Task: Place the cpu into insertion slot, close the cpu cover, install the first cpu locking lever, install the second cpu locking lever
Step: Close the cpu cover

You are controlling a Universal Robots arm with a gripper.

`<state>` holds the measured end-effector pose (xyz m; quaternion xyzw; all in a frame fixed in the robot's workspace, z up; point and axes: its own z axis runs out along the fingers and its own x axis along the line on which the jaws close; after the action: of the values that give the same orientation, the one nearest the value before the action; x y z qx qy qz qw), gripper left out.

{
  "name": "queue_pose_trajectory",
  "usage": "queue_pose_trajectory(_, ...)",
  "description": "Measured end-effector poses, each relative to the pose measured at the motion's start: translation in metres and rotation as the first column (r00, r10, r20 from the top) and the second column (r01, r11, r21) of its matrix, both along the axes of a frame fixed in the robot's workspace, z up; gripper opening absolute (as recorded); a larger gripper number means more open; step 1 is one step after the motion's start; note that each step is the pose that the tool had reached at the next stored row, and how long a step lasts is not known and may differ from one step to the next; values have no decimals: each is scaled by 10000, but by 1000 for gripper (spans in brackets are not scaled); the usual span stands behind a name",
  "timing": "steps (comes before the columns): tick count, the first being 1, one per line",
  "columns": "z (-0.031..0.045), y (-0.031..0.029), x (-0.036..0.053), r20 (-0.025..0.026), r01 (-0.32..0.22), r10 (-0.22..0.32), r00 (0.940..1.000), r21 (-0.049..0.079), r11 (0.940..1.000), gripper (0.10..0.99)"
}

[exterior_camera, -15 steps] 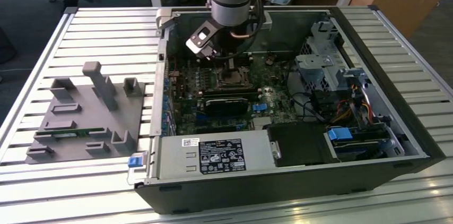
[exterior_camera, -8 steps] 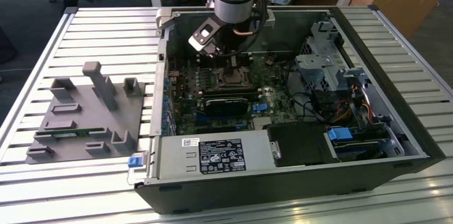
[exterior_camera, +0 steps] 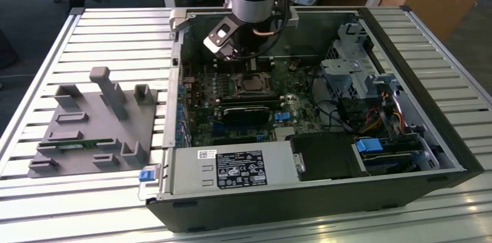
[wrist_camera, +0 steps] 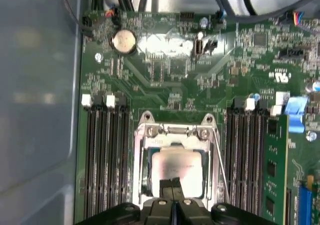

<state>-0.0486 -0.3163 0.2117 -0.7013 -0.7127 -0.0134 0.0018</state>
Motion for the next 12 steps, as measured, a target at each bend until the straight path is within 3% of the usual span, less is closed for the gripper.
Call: queue_pose_trajectory(12,-94,-11,-35,-18,-2,2,10000,-1,10000,106)
